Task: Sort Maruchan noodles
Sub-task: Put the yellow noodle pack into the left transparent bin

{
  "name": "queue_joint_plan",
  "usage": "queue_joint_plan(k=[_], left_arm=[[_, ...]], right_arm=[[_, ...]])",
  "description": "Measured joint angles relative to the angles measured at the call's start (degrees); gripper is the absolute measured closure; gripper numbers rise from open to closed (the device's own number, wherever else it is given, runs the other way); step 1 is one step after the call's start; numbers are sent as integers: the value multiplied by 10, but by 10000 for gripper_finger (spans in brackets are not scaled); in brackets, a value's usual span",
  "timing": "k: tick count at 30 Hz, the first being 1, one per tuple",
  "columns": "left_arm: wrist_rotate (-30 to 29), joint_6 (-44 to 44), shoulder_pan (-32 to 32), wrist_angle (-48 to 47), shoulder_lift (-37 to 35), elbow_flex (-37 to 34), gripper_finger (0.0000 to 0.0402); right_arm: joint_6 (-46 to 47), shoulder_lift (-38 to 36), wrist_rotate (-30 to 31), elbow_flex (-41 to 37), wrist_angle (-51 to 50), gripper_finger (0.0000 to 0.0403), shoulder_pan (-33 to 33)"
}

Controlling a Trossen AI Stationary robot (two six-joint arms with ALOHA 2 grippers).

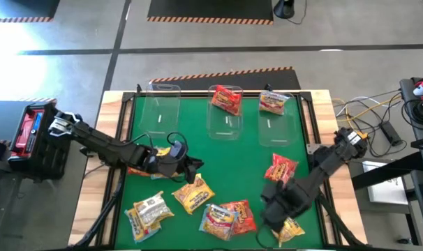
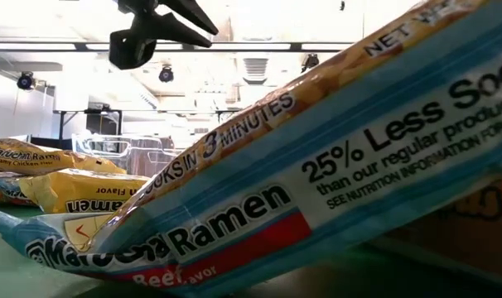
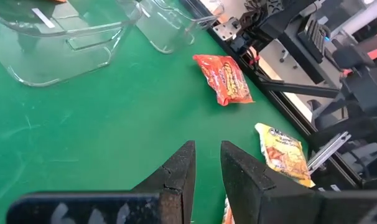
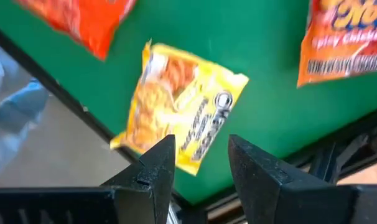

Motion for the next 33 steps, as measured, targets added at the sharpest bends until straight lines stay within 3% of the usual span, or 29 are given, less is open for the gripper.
queue_joint_plan(k=[6,15,33], left_arm=[[0,-9,-5,9,0,0,342],[4,-22,-5,18,0,0,342],[5,-22,-5,17,0,0,342]], right_arm=[[49,1,15,-34,72,268,54],[89,2,15,-165,308,278,72],[121,3,-33,-266,352,280,97]])
